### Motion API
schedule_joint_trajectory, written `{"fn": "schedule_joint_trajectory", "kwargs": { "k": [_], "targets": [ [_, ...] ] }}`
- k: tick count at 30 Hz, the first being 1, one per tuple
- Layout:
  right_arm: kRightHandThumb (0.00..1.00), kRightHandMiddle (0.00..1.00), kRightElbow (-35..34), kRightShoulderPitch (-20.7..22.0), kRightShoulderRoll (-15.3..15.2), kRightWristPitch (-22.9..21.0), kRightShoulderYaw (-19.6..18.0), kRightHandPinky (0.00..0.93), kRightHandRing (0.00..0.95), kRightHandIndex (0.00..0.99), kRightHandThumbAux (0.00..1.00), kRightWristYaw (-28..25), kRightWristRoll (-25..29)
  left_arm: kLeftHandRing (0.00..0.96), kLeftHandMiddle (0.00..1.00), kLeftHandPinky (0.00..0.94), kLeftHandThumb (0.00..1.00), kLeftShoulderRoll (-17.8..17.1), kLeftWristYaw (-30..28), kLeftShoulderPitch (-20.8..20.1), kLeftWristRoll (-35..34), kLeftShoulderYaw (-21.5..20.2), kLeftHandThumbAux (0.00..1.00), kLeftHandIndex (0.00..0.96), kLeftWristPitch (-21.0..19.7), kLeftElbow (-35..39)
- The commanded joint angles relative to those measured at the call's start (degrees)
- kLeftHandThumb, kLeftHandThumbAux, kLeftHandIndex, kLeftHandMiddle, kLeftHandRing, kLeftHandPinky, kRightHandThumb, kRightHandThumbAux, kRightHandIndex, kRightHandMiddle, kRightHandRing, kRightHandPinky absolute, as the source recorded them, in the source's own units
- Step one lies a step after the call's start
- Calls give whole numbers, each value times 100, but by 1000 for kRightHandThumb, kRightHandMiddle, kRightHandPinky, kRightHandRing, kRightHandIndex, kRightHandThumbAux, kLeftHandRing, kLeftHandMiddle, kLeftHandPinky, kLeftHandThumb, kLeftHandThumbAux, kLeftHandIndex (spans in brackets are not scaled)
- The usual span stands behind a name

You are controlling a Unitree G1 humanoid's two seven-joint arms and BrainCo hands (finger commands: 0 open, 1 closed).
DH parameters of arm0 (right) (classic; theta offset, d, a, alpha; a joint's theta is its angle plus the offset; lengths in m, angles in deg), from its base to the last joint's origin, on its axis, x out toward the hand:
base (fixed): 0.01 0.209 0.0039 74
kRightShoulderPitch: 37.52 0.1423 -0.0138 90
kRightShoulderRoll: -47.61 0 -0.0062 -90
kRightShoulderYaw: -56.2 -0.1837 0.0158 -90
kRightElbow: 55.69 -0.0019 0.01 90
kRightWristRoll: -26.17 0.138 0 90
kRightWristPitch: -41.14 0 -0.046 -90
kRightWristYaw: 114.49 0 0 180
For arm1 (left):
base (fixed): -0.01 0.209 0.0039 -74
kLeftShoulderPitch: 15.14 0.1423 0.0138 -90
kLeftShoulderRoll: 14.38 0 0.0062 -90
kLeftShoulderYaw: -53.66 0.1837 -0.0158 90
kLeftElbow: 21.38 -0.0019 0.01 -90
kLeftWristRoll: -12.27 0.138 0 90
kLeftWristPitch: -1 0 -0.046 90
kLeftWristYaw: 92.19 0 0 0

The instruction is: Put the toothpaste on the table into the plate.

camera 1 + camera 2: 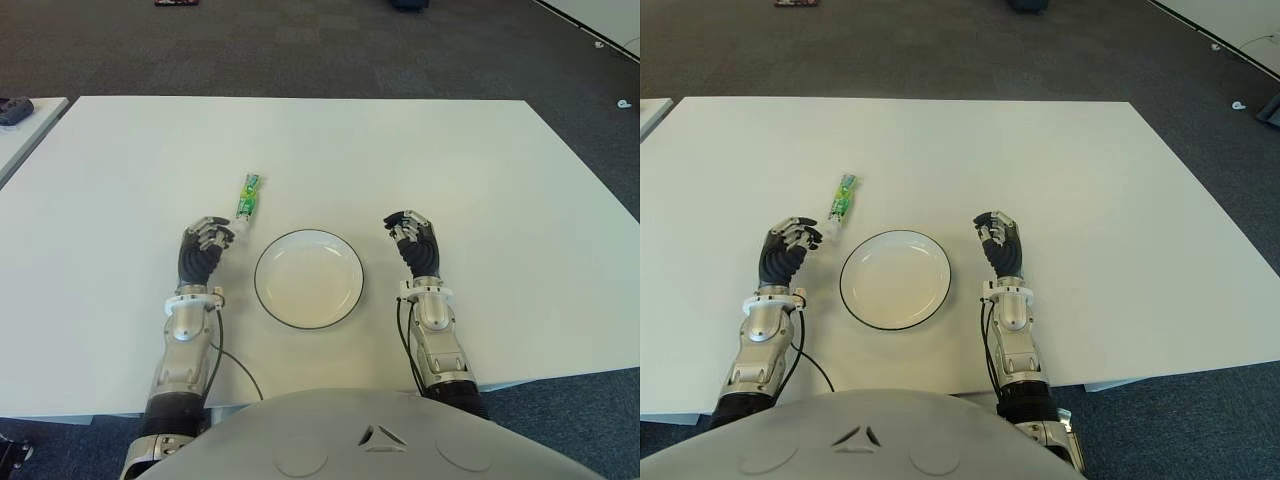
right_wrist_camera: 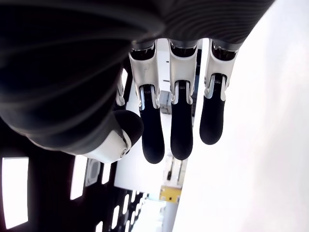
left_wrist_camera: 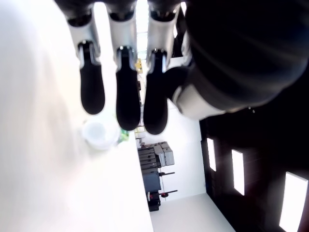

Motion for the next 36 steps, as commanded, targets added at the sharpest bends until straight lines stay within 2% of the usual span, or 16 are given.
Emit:
{"fn": "schedule_joint_trajectory", "kwargs": {
  "k": [1,3,7,12,14,15,18,22,25,33,36],
  "targets": [
    [703,456,42,42,-5,-93,4,436,428,427,734,17,-26,518,541,487,702,-28,41,32,145,18,716,429,-203,316],
    [702,459,57,61,-7,-79,6,450,433,427,734,11,-19,488,512,444,698,-56,122,5,341,37,717,426,-388,565],
    [702,459,87,84,-6,-53,3,446,436,427,734,3,2,456,479,400,692,-101,206,-179,718,70,717,422,-1018,1038],
    [702,456,131,119,-11,-63,-5,423,429,427,734,9,2,424,438,387,683,-272,446,-667,1782,273,716,417,-2095,1335],
    [702,456,150,132,-16,-58,-10,426,427,427,734,8,7,382,385,369,681,-334,583,-858,2280,426,714,415,-2478,1303],
    [702,456,160,138,-18,-53,-12,426,427,427,734,7,11,363,361,360,532,-346,625,-936,2435,484,661,375,-2626,1285],
    [703,456,183,153,-20,-34,-17,424,426,427,734,4,23,333,322,346,344,-343,681,-1110,2690,598,586,323,-2946,1238],
    [703,454,176,164,0,-18,-40,424,423,427,734,23,54,313,301,355,302,-475,695,-2040,3193,871,515,295,-3602,574],
    [703,451,182,180,14,-27,-56,425,422,427,734,52,53,284,278,330,326,-601,647,-2472,3480,1054,456,274,-3969,192],
    [704,445,223,208,20,-50,-71,437,418,426,734,146,0,242,260,263,375,-778,688,-3446,3924,1602,365,235,-4526,-1052],
    [704,445,232,211,11,-52,-64,435,419,426,734,176,-20,194,230,205,374,-708,728,-3972,3978,1824,342,203,-4670,-1919]
  ]
}}
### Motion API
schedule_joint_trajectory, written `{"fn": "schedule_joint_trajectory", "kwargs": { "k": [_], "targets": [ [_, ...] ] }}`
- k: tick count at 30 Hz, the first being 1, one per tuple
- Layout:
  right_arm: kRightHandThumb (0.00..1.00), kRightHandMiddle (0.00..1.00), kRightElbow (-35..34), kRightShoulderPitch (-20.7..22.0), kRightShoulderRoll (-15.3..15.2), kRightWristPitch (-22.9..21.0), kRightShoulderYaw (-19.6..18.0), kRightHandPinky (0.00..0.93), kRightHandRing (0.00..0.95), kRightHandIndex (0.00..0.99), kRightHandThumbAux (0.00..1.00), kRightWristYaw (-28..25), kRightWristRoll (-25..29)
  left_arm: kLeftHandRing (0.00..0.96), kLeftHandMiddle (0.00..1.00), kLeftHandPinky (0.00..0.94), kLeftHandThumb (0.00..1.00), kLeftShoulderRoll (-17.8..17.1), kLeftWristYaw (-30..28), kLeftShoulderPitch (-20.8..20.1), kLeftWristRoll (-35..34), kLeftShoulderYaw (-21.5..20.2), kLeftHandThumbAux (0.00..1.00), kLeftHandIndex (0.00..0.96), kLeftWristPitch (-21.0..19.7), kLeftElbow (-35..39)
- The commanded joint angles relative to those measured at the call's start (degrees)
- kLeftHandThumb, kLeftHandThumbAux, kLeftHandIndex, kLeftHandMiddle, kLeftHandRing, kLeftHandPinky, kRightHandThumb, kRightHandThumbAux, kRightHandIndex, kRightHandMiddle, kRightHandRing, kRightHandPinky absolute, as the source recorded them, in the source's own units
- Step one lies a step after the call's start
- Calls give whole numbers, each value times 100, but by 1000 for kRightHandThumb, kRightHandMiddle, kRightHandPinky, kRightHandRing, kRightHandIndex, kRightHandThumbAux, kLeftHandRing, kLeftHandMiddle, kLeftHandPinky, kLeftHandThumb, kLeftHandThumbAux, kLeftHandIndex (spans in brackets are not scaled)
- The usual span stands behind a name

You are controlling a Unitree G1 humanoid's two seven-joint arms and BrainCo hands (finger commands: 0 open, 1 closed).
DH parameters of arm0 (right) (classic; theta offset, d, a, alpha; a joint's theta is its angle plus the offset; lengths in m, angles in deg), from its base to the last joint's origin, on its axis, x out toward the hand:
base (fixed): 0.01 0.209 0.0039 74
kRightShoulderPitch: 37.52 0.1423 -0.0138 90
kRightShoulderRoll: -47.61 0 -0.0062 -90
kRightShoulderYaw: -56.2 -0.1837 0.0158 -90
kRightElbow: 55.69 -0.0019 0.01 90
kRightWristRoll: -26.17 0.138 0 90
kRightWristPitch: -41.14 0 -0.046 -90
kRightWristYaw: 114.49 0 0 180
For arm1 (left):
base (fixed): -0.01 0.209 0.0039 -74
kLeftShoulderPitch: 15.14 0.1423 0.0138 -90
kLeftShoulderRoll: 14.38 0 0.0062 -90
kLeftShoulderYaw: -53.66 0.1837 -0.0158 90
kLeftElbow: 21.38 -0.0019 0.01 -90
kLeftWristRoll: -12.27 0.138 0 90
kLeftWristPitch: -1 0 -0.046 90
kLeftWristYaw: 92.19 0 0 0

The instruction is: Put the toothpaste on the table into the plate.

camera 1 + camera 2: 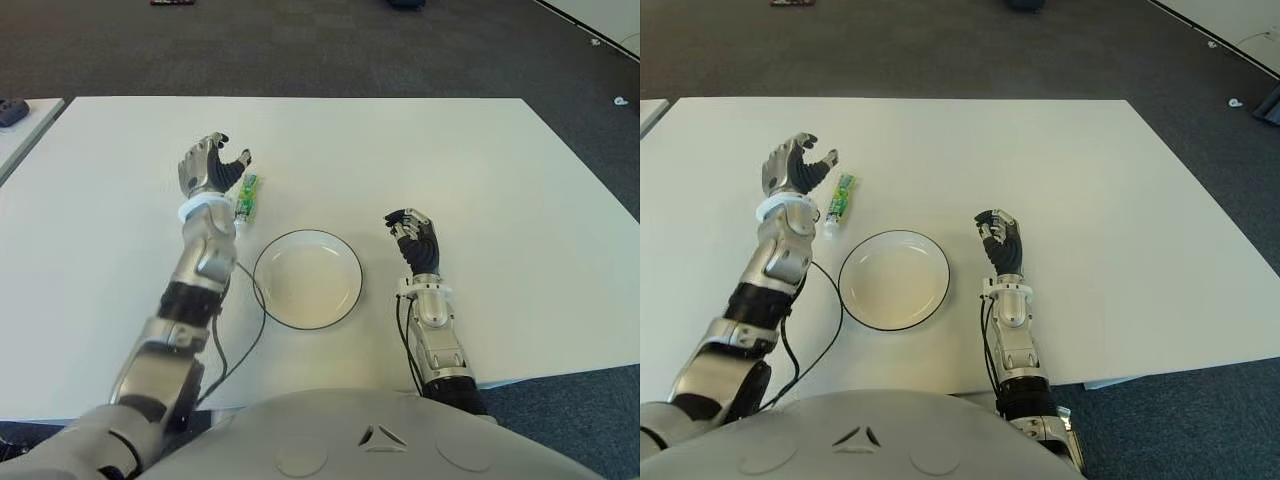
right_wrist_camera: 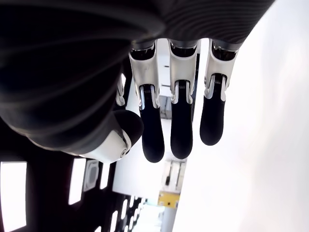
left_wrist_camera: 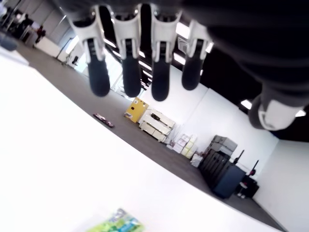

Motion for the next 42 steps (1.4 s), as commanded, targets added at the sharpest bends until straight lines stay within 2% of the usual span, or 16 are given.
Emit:
{"fn": "schedule_joint_trajectory", "kwargs": {
  "k": [1,5,8,15,19,23,26,28,33,35,37,39,42],
  "targets": [
    [704,445,78,71,4,-51,-12,433,419,426,734,58,-40,141,186,151,365,65,53,-669,139,351,329,161,-267,-1270],
    [703,444,73,76,-8,-49,-4,432,420,426,734,96,-70,39,99,46,326,176,7,-1313,162,630,289,66,-432,-2357],
    [703,445,71,75,-11,-28,-4,437,423,426,734,102,-66,22,84,27,296,226,-72,-1690,178,834,265,41,-537,-3003],
    [702,455,63,45,-29,73,-21,473,438,426,733,3,63,46,108,31,248,332,-94,-2262,8,1105,242,107,-448,-4249],
    [702,458,90,46,-53,118,-30,476,443,427,733,-19,82,54,120,27,237,423,-332,-2496,18,1355,238,156,-412,-4827],
    [702,463,108,51,-73,166,-30,493,448,427,734,-13,67,47,120,6,201,459,-709,-2625,137,1709,235,207,-371,-5260],
    [702,465,122,54,-84,193,-29,483,448,428,734,-17,66,38,114,1,149,440,-1027,-2662,240,2004,226,211,-271,-5534],
    [703,464,134,54,-90,212,-34,468,445,428,734,-29,80,32,105,0,122,391,-1402,-2676,427,2334,227,216,-106,-5710],
    [703,462,162,57,-90,262,-50,435,437,428,734,-51,122,19,84,0,76,249,-1985,-2672,683,2843,238,234,174,-5919],
    [703,465,163,53,-92,279,-62,445,437,428,734,-65,145,7,81,0,46,180,-2242,-2656,776,3026,258,336,271,-5978],
    [704,465,161,52,-95,275,-74,450,437,428,734,-83,164,3,77,0,32,131,-2419,-2642,813,3128,269,378,327,-6000],
    [704,464,152,52,-103,255,-92,456,437,428,734,-101,180,1,67,0,18,82,-2600,-2625,826,3202,281,385,365,-6007],
    [705,461,142,59,-109,219,-115,474,436,429,734,-111,187,0,40,0,6,33,-2813,-2618,813,3280,297,334,391,-6004]
  ]
}}
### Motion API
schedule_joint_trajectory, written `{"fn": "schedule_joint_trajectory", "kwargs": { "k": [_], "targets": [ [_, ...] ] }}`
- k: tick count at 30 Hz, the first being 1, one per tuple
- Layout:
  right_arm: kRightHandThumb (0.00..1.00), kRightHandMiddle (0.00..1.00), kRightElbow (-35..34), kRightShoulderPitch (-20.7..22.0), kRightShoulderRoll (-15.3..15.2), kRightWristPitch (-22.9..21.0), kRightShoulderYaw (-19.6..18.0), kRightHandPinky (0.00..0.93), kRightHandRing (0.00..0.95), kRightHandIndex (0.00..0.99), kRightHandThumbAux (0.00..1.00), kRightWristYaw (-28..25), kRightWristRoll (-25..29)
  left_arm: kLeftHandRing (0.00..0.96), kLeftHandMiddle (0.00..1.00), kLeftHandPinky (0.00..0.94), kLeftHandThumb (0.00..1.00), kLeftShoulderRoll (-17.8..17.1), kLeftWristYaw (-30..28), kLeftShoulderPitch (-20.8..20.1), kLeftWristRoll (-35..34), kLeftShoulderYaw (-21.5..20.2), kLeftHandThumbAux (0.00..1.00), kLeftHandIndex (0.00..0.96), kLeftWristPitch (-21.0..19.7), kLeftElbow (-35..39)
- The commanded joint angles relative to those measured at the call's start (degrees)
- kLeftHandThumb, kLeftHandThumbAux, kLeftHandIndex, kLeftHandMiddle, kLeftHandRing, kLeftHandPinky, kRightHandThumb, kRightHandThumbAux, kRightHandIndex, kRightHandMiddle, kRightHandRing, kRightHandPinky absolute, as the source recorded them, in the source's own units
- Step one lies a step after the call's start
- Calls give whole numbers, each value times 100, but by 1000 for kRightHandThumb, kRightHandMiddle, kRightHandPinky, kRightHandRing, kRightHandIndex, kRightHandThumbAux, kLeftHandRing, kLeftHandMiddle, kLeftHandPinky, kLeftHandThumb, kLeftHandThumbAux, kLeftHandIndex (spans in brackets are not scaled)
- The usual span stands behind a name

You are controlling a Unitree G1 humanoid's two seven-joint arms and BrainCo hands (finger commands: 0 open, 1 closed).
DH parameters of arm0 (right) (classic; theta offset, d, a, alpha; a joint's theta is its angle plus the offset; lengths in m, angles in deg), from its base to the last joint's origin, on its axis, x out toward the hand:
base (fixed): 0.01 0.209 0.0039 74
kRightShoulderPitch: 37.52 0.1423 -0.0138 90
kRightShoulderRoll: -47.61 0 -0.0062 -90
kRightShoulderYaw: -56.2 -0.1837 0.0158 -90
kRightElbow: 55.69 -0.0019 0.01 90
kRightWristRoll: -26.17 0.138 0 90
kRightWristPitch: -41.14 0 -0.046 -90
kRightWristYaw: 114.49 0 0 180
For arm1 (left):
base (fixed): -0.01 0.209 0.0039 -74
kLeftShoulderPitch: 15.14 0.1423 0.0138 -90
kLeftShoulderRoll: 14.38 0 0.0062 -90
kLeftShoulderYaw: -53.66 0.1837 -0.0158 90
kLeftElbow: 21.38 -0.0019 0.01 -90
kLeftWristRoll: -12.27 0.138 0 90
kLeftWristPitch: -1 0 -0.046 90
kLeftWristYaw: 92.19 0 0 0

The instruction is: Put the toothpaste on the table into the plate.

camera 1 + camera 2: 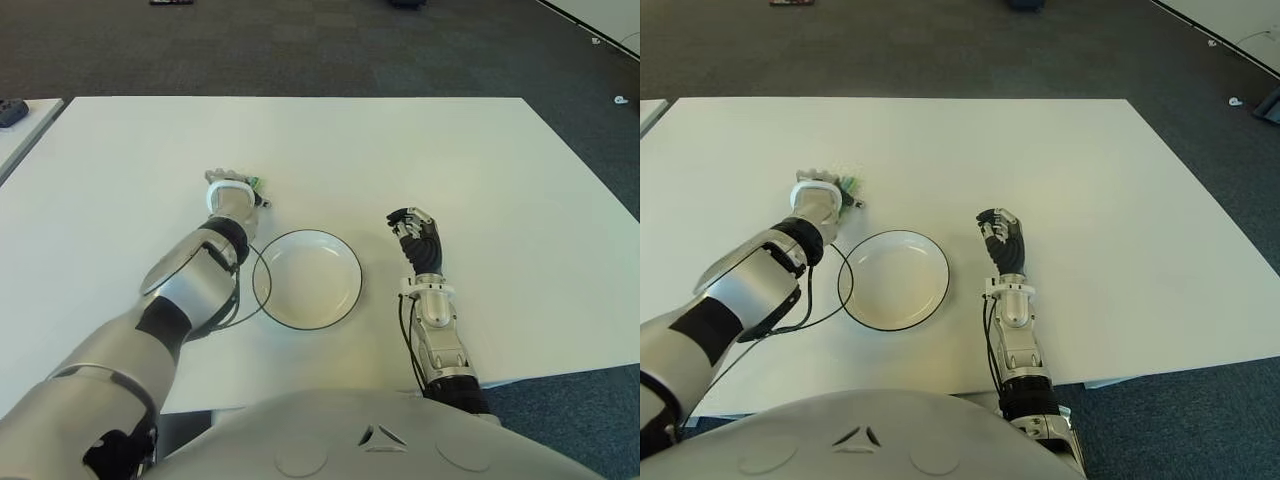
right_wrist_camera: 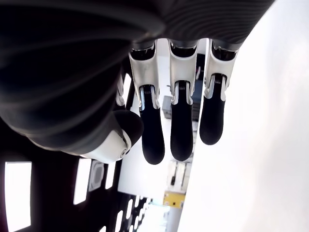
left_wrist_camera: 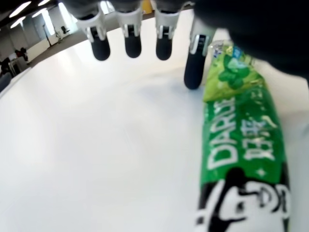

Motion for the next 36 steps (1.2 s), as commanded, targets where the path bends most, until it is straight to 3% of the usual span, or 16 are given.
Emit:
{"fn": "schedule_joint_trajectory", "kwargs": {
  "k": [1,6,9,13,17,28,36],
  "targets": [
    [705,458,61,52,-5,-31,-54,469,435,429,733,-32,73,0,33,0,3,-137,-593,158,38,147,301,320,79,-139],
    [705,450,85,88,-21,-60,-89,449,428,429,732,-54,81,0,25,0,0,-206,-1084,148,0,207,311,342,-94,-99],
    [705,446,109,111,-39,-67,-106,447,426,429,732,-73,96,0,42,15,0,-280,-1394,146,-54,216,315,412,-245,-20],
    [705,445,140,149,-57,-65,-128,442,425,429,731,-109,117,0,97,105,0,-380,-1641,157,-99,199,325,537,-459,178],
    [705,447,155,186,-67,-60,-127,444,425,429,732,-126,108,0,104,65,0,-513,-1821,230,-104,201,345,577,-735,563],
    [704,459,174,196,-71,120,-111,451,434,428,732,-221,174,0,58,1,0,-1184,-2307,1072,124,301,388,433,-1541,2792],
    [704,461,210,171,-84,209,-141,452,437,428,731,-243,190,0,67,0,88,-1619,-2609,1584,289,311,439,382,-1719,4125]
  ]
}}
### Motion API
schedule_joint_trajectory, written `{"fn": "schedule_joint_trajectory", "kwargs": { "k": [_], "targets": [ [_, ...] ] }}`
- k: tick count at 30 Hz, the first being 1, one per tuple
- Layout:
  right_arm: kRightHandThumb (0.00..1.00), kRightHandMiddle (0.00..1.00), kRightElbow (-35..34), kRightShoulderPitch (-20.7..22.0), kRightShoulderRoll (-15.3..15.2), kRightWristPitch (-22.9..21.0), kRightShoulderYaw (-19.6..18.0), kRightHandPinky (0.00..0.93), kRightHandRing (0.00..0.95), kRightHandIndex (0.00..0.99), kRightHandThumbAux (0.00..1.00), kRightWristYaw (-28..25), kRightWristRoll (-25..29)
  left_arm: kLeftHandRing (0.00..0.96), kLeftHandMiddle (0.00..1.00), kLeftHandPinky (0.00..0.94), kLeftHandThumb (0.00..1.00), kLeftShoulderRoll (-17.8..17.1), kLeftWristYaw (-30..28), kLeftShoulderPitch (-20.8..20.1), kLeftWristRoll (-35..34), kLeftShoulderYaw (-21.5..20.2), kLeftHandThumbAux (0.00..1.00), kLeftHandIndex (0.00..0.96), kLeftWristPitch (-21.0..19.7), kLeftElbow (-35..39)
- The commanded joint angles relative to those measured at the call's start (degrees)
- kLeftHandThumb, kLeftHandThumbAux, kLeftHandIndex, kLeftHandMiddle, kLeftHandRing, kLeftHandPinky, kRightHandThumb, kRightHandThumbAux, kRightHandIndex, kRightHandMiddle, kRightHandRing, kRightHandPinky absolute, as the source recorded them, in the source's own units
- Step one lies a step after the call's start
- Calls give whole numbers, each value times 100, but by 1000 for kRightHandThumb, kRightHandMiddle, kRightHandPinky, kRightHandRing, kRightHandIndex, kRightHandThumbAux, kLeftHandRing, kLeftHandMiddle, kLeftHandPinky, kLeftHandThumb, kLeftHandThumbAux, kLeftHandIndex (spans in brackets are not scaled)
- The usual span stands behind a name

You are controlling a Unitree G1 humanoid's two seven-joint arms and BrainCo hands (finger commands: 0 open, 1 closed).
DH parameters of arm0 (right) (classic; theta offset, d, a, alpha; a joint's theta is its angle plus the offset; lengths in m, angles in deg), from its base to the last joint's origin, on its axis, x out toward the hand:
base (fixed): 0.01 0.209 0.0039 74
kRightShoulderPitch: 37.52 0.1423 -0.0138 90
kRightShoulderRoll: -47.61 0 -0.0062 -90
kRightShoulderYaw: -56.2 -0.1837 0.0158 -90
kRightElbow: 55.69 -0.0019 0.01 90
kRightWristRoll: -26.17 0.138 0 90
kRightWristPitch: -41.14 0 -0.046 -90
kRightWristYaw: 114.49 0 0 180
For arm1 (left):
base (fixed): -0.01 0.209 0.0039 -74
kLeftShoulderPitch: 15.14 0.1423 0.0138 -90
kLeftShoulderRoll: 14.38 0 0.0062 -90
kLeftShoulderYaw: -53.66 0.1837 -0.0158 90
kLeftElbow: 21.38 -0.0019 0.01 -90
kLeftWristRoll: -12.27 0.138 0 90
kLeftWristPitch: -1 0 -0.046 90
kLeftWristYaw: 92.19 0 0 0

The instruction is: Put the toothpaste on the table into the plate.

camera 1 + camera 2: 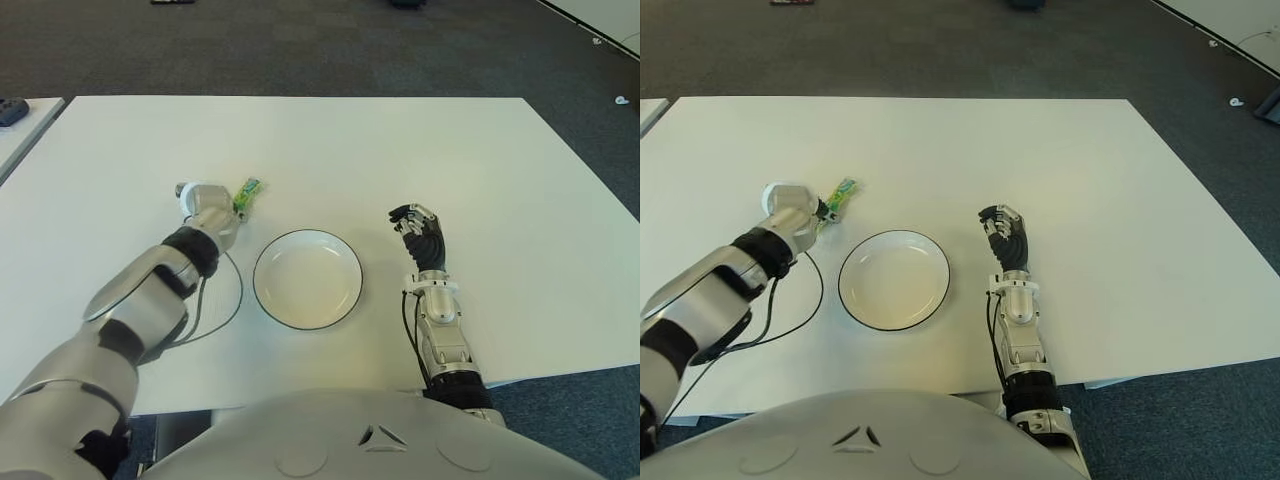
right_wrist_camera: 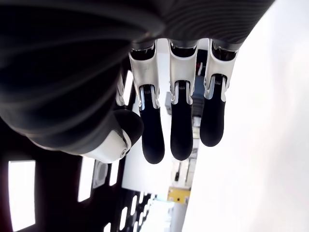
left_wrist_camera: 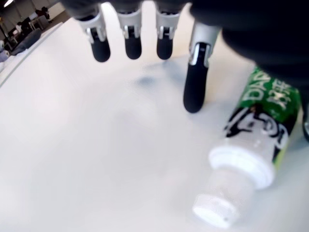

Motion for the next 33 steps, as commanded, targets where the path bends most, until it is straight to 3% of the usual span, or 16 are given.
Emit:
{"fn": "schedule_joint_trajectory", "kwargs": {
  "k": [1,9,16,18,20,23,29,33],
  "targets": [
    [704,460,60,26,-15,20,-41,451,437,428,731,-26,66,0,68,0,102,-199,-277,380,111,38,446,378,-89,564],
    [704,466,-41,-33,12,-10,-65,464,445,428,732,51,14,4,89,16,238,-336,-295,662,292,-32,477,379,-388,1211],
    [705,471,-109,-76,34,-61,-76,470,452,428,732,90,-5,59,139,102,385,-290,115,868,404,-216,538,459,-697,1510],
    [705,471,-126,-87,37,-97,-81,467,452,428,732,110,-19,73,151,123,409,-119,659,902,342,-403,557,472,-769,1313],
    [706,469,-148,-98,40,-142,-86,461,451,428,732,134,-35,104,174,162,580,85,1258,894,211,-610,642,447,-747,949],
    [706,467,-176,-111,40,-189,-92,450,446,428,732,155,-44,134,195,203,660,254,1749,900,115,-799,683,435,-731,694],
    [707,467,-236,-147,56,-239,-108,456,442,428,732,200,-42,177,224,235,695,463,2539,1105,-3,-1140,706,428,-740,733],
    [707,467,-262,-159,57,-264,-108,464,444,428,732,207,-38,195,235,250,699,500,2762,1172,-72,-1229,709,429,-668,737]
  ]
}}
